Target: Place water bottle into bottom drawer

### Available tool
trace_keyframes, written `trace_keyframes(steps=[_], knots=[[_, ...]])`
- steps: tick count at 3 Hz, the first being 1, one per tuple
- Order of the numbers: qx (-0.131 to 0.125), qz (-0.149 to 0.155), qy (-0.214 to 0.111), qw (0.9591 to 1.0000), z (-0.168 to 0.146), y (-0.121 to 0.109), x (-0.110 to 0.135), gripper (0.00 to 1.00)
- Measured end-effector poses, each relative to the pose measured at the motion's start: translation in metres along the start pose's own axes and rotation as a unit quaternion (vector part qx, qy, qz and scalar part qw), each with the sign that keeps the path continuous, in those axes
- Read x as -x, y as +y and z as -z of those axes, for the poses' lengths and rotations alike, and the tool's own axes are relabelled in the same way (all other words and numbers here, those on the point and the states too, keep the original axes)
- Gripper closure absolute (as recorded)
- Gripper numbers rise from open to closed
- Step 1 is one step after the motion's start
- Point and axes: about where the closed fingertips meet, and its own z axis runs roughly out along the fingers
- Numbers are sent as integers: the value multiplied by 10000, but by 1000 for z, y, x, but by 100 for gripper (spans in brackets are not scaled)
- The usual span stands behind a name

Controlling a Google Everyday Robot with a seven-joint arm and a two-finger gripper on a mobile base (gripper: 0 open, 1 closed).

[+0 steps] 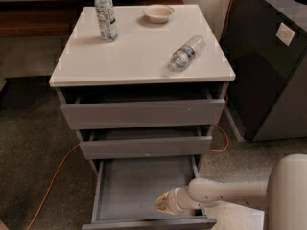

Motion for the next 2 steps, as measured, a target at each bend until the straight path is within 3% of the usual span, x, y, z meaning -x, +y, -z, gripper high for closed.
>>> trace_keyframes(steps=[1,2], knots=[[-160,547,-44,9984,42,-5,58,99],[-102,459,-24,9989,79,-26,95,70]])
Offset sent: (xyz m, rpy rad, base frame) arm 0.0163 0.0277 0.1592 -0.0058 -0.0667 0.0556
